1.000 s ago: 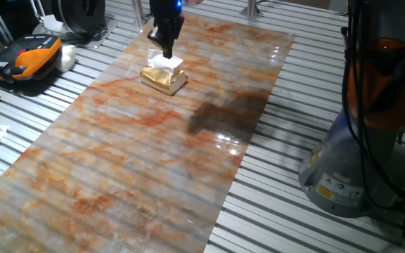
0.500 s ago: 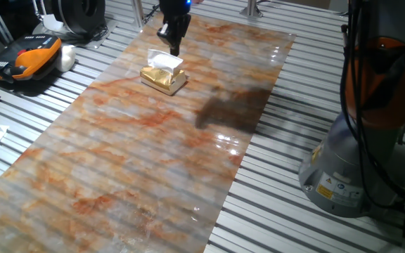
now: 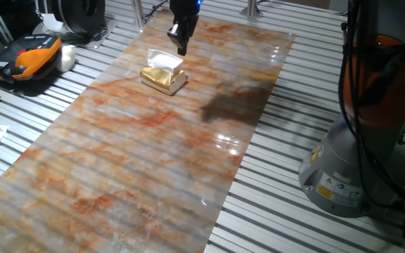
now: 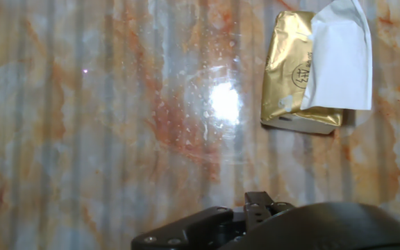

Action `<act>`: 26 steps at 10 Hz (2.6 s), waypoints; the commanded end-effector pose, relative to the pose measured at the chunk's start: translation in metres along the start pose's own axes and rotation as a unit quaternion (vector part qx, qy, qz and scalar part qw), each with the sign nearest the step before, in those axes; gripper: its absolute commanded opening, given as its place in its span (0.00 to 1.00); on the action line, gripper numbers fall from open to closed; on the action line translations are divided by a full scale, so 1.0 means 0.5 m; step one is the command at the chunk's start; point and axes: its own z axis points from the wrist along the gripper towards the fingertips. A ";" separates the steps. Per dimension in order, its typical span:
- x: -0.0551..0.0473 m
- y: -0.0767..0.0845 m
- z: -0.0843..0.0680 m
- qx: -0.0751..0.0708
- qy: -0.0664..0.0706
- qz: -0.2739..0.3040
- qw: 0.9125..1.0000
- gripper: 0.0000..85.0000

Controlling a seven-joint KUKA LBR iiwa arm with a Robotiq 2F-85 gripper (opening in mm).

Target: Pull out a napkin

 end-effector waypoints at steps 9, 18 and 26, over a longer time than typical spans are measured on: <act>-0.006 -0.012 0.011 0.014 -0.005 0.012 1.000 0.00; -0.030 0.007 0.013 0.043 -0.005 0.042 0.998 0.00; -0.029 0.007 0.012 0.027 0.011 0.060 0.998 0.00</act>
